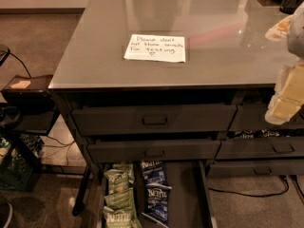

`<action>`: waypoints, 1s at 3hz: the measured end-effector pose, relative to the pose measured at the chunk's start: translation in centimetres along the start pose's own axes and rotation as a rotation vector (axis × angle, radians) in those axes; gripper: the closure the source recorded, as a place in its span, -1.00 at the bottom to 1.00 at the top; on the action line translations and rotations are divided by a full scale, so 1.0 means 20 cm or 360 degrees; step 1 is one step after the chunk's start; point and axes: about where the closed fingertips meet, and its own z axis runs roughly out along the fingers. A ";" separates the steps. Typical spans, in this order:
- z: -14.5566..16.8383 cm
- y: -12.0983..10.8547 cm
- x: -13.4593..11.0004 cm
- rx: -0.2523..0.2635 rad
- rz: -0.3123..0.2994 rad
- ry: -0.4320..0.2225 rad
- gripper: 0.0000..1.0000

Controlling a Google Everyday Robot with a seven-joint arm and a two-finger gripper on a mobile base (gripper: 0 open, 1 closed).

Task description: Pick blue chip bag from bottom drawer and place on counter

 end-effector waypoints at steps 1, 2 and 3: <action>0.00 0.00 0.00 0.0000 0.0000 0.0000 -1.00; 0.11 0.04 0.02 0.0019 -0.0009 -0.0038 -1.00; 0.38 0.17 0.04 -0.0009 0.0012 -0.0130 -1.00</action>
Offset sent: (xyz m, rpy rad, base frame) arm -0.0032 0.0053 -0.0805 0.0577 -0.0413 0.0273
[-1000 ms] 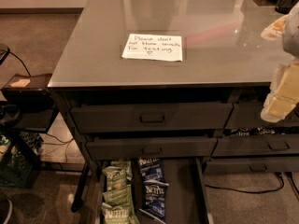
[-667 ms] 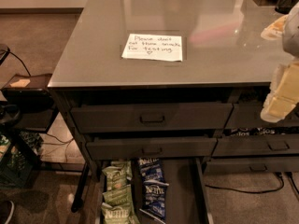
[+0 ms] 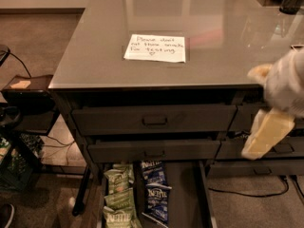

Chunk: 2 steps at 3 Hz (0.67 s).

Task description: Pick blue chip bag from bottom drawer and place on counter

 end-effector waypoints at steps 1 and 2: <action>0.39 0.13 0.02 -0.0087 0.0002 -0.0109 -1.00; 0.82 0.21 0.03 -0.0164 0.0048 -0.0263 -1.00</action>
Offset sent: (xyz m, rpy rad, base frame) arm 0.0162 0.0676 -0.2570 0.3188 0.1151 0.0693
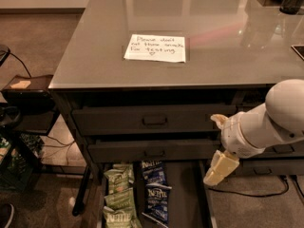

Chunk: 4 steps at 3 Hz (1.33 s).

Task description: Pick blue chip bag from bottom drawer and place on counter

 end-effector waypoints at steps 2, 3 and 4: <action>0.17 0.02 0.06 -0.0028 -0.0075 0.0026 -1.00; 0.48 0.04 0.13 -0.0060 -0.0173 0.0020 -1.00; 0.77 0.05 0.18 -0.0074 -0.0187 -0.0041 -1.00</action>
Offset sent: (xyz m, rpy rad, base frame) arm 0.0113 0.0079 -0.0992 -0.0619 0.0023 0.1220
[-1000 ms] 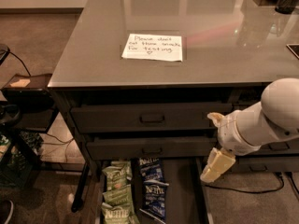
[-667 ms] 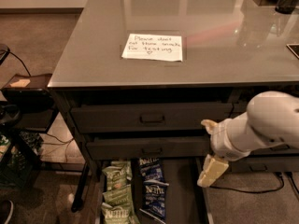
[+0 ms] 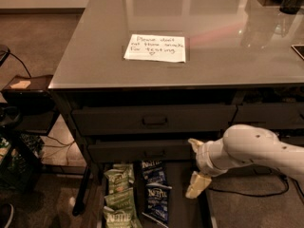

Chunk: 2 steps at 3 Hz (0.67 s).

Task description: Pick blue chip bag from bottom drawer and place on counter

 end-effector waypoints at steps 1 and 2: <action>0.25 0.02 0.07 -0.0029 0.0028 -0.0071 -1.00; 0.59 0.16 0.25 -0.0173 0.0137 -0.0120 -1.00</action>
Offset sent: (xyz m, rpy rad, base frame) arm -0.0116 -0.0010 -0.1956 0.1287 0.1867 -0.0415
